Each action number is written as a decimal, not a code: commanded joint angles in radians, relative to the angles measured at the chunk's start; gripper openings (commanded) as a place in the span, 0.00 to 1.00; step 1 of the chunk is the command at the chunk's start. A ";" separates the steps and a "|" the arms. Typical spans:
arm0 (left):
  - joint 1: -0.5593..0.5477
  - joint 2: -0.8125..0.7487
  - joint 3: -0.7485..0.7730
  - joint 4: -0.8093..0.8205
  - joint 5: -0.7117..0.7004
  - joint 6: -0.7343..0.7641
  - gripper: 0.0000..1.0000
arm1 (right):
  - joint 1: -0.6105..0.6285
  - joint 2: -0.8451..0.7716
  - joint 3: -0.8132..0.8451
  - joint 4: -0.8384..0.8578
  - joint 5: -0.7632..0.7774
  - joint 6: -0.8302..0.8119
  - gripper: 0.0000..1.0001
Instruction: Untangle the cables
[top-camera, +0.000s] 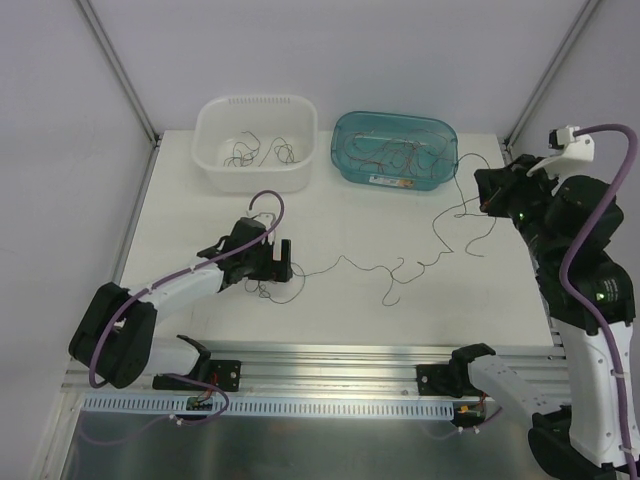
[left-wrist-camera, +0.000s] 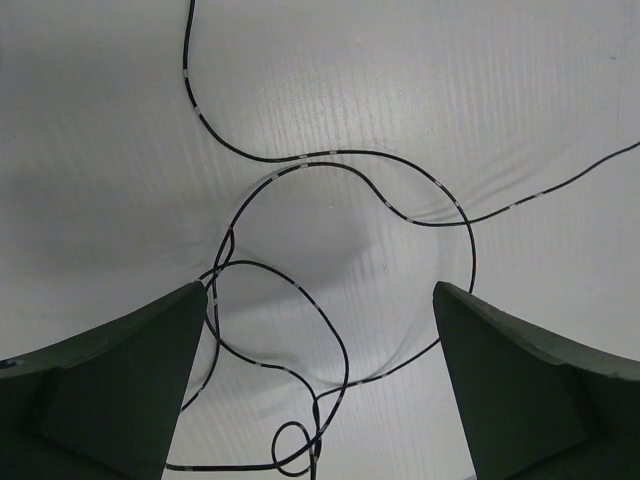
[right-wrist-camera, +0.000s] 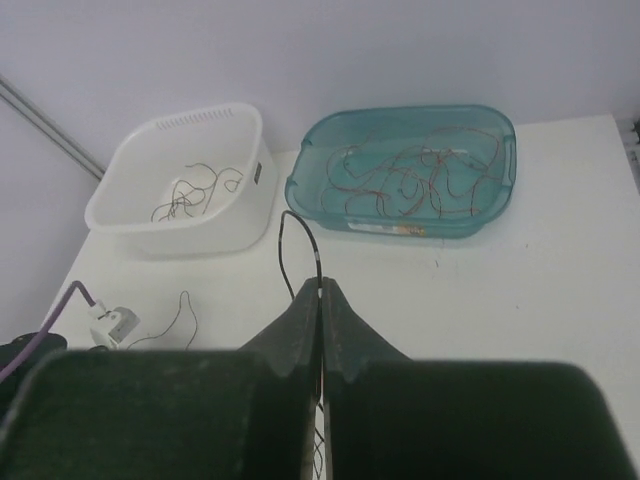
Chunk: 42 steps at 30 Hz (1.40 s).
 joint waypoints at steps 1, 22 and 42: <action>0.008 0.027 0.003 0.002 0.007 -0.025 0.98 | -0.004 -0.014 0.146 0.026 -0.040 -0.080 0.01; -0.225 0.027 0.165 0.276 0.423 0.626 0.99 | -0.002 0.037 -0.010 0.095 -0.420 0.046 0.01; -0.358 0.327 0.403 0.272 0.498 0.916 0.81 | -0.001 -0.002 -0.008 0.107 -0.539 0.103 0.01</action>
